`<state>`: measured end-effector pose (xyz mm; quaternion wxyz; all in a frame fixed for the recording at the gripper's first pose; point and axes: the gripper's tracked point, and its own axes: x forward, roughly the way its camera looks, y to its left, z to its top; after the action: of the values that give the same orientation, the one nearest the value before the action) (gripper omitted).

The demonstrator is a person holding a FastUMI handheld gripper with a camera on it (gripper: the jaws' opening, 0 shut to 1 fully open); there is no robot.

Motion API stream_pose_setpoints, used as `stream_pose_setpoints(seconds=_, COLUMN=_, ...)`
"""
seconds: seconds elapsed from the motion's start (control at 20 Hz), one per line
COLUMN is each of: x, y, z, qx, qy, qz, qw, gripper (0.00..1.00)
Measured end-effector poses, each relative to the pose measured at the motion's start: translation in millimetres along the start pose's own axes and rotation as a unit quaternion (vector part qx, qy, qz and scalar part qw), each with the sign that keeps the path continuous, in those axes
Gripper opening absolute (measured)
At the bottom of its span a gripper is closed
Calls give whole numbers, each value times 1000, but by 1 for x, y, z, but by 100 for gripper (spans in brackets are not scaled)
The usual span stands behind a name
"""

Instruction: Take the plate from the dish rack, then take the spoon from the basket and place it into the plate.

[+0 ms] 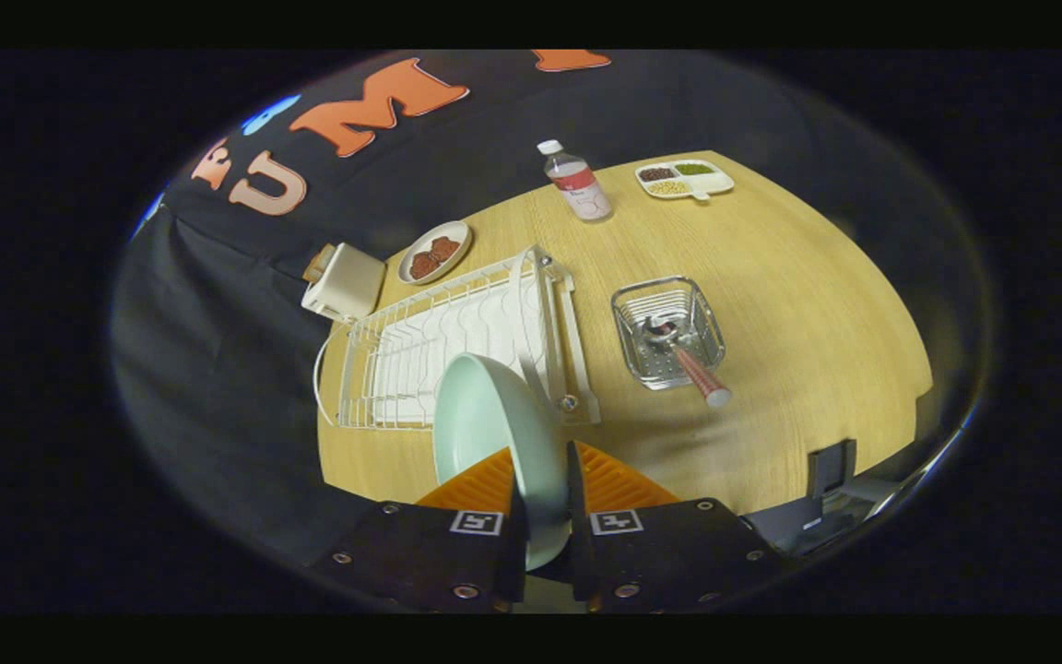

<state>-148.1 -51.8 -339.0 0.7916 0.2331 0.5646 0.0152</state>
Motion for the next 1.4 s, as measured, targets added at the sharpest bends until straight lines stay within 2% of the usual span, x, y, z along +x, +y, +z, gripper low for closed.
stream_pose_setpoints(seconds=0.15, x=10, y=-4, z=-17, qx=29, qy=9, qz=34, qw=999, gripper=20)
stream_pose_setpoints(seconds=0.55, x=51, y=-7, z=-61, qx=67, qy=39, qz=86, qw=993, gripper=20)
stream_pose_setpoints(seconds=0.8, x=63, y=-5, z=-75, qx=36, qy=43, qz=87, qw=995, gripper=20)
stream_pose_setpoints(seconds=1.4, x=99, y=-27, z=-91, qx=70, qy=56, qz=91, qw=992, gripper=20)
